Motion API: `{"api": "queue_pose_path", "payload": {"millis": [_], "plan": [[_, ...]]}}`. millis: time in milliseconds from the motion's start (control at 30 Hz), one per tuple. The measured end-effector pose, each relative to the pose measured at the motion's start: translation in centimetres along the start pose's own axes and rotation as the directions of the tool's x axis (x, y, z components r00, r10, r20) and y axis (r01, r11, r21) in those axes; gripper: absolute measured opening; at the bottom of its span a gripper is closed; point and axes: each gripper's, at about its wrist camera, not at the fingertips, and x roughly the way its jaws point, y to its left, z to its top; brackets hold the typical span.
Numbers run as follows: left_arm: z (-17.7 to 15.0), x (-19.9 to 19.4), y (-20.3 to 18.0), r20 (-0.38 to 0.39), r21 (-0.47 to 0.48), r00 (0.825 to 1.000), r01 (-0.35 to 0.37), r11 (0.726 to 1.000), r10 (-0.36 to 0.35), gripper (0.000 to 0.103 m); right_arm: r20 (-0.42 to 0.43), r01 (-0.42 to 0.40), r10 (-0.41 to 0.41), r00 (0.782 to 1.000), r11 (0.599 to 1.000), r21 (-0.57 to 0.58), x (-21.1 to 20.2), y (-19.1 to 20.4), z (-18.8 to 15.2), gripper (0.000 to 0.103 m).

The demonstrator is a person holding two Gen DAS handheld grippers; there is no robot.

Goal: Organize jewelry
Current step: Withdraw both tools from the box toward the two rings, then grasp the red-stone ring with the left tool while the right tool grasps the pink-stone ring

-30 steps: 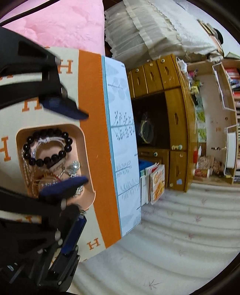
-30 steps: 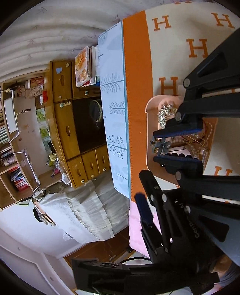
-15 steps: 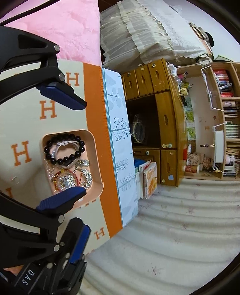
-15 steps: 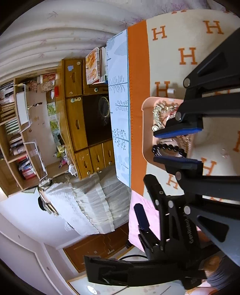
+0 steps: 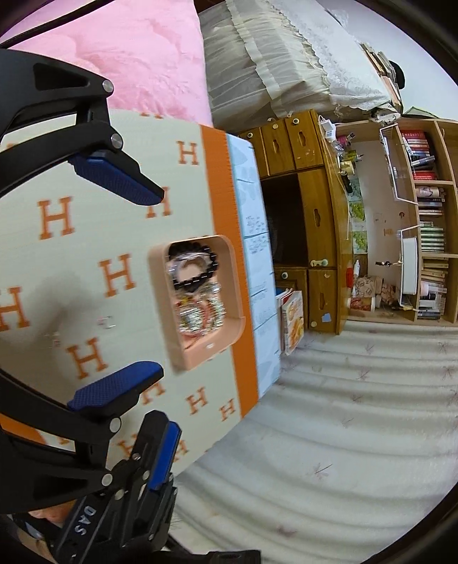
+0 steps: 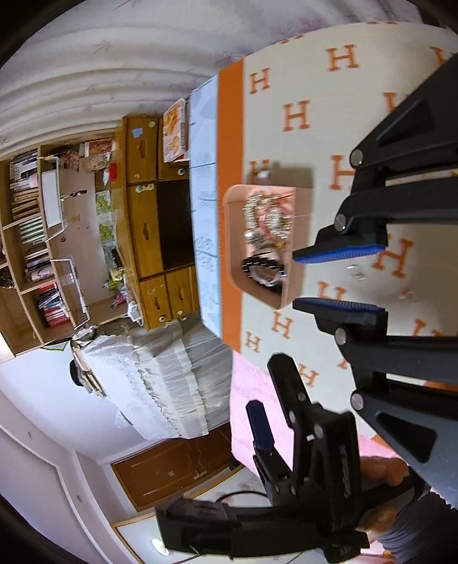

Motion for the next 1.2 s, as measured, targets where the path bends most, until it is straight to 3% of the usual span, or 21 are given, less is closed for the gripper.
{"api": "queue_pose_path", "payload": {"millis": [300,600,667,833,1067,1200], "plan": [[-7.6,2.2,-3.3,-0.057,0.005,0.998,0.010,1.000,-0.010,0.089,0.000,0.091,-0.091,0.996,0.995,0.033,0.2,-1.3,-6.1,0.020],[-11.8,5.9,-4.7,-0.149,-0.050,0.989,-0.005,0.999,-0.003,0.089,-0.067,0.110,-0.105,0.992,0.991,0.078,1.9,-3.2,-10.8,0.020],[-12.1,6.2,-4.6,-0.154,-0.059,0.988,-0.011,0.998,0.001,0.086,-0.084,0.102,-0.095,0.992,0.991,0.090,2.3,-3.7,-11.6,0.020],[-12.6,6.9,-4.8,-0.191,-0.051,0.982,-0.011,0.999,0.001,0.066,-0.127,0.077,-0.059,0.990,0.987,0.143,3.5,-5.1,-12.9,0.020],[-12.8,7.3,-5.5,-0.192,-0.016,0.981,-0.040,0.999,0.036,0.058,-0.115,0.039,-0.018,0.993,0.984,0.176,3.1,-5.7,-13.0,0.020],[-12.9,7.2,-6.1,-0.185,0.011,0.981,-0.049,0.999,0.050,0.049,-0.112,0.026,-0.004,0.994,0.981,0.192,3.2,-5.8,-13.0,0.020]]}}
